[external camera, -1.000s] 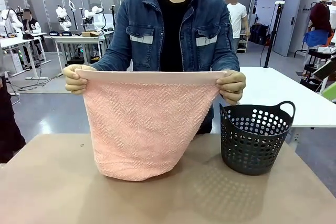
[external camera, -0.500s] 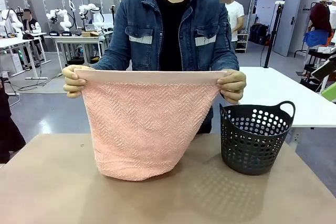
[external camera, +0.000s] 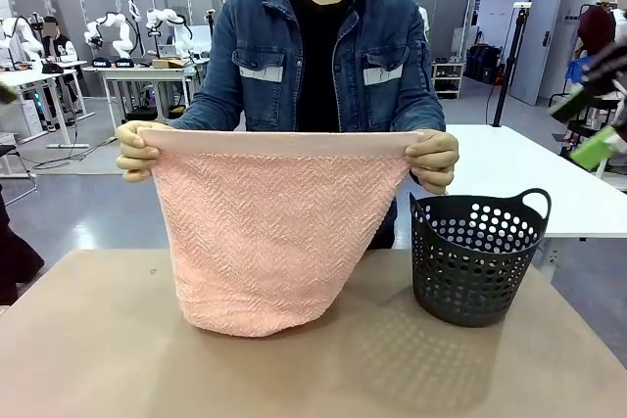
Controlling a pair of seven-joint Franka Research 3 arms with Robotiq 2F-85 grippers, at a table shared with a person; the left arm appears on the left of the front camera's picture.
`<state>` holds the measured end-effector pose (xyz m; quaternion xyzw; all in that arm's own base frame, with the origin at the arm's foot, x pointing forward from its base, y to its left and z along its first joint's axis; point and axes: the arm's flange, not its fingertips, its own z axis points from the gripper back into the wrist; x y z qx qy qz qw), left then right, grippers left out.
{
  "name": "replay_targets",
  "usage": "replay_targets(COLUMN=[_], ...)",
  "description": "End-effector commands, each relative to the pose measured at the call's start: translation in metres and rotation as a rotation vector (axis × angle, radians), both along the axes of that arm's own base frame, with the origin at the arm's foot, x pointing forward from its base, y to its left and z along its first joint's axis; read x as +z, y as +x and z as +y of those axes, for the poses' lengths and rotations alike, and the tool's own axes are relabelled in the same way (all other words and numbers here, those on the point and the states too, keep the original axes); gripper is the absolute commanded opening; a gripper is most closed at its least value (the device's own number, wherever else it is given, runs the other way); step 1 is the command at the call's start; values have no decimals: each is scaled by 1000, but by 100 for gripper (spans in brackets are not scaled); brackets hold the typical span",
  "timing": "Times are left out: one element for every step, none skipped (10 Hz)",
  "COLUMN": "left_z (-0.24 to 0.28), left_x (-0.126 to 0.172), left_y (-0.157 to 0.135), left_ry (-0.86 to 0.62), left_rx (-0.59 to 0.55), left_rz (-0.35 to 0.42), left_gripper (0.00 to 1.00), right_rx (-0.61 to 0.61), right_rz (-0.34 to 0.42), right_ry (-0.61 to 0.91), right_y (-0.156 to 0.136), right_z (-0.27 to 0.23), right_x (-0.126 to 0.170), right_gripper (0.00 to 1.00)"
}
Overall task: Fold the towel.
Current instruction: Grab the top end of the 100 cm Hotel Towel extended by the human.
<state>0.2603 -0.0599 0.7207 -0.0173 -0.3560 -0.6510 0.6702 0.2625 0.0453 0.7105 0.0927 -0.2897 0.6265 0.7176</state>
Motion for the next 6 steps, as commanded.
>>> replay_targets(left_z=[-37,-65,-89,-111,-131,-146], left_x=[30,42,50,54,54,54], left_y=[24,31,39,47,56,62], left_ry=[175,242,290,337,374,382], left_rx=[29,18,20,17,24,27], left_rz=[-16,-5,-7,-7,-8,-1], left_gripper=[100,100,100,100,100,100], right_rx=[51,91,124,147,182,204], right_rz=[-84,-123,-147,-176,-196,-226], right_ry=[-128,-173,-223,-273,-278,-287], right_y=[11,12,17,23,29,34], right_z=[30,55,80,104,125,142], right_x=[20,31,35,38,41,45], right_gripper=[100,100,100,100,100,100])
